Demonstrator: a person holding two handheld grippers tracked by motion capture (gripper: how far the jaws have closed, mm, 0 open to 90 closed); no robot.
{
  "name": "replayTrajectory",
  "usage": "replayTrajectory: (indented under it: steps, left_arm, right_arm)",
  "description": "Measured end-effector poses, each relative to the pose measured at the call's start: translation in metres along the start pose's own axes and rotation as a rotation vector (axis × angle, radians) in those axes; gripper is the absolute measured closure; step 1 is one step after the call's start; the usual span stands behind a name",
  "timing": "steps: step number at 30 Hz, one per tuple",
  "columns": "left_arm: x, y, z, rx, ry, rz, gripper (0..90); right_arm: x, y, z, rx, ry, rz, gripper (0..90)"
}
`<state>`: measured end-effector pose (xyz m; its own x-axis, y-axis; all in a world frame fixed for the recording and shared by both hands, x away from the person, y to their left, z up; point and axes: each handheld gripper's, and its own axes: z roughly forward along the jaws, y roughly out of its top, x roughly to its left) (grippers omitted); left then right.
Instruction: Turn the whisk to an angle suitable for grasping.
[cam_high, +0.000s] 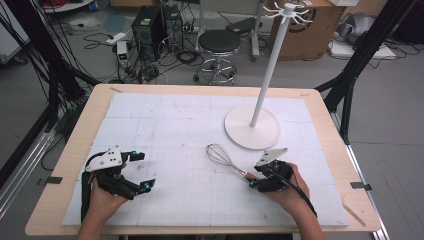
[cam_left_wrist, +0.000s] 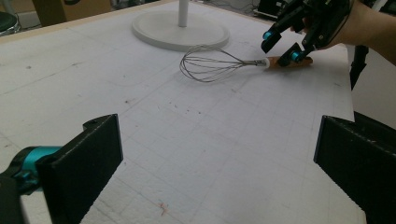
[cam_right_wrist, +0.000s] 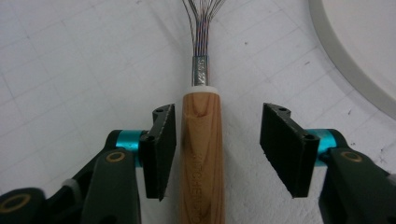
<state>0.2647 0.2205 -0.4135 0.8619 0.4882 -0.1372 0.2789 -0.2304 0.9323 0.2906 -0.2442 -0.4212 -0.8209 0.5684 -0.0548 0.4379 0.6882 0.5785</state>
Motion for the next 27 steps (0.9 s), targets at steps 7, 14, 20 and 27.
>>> replayTrajectory:
  steps: [7, 14, 20, 27]
  left_arm:
    - [0.0, -0.0002, 0.0007, 0.004, -0.005, 0.001, 1.7]
    - [-0.0003, -0.0002, 0.0007, 0.001, -0.005, 0.001, 1.7]
    - [-0.0008, 0.0002, 0.001, 0.001, -0.005, 0.003, 1.8]
    - [-0.0014, 0.0006, 0.0019, 0.003, -0.009, 0.005, 1.7]
  right_arm:
    - [0.0039, 0.0005, 0.0078, 0.054, 0.0, -0.017, 55.7]
    - [0.001, -0.0014, 0.0074, 0.043, 0.023, -0.01, 63.4]
    - [0.0013, -0.0018, 0.0073, 0.04, 0.038, -0.012, 68.7]
    - [0.0043, -0.0001, 0.008, 0.033, 0.062, -0.035, 69.1]
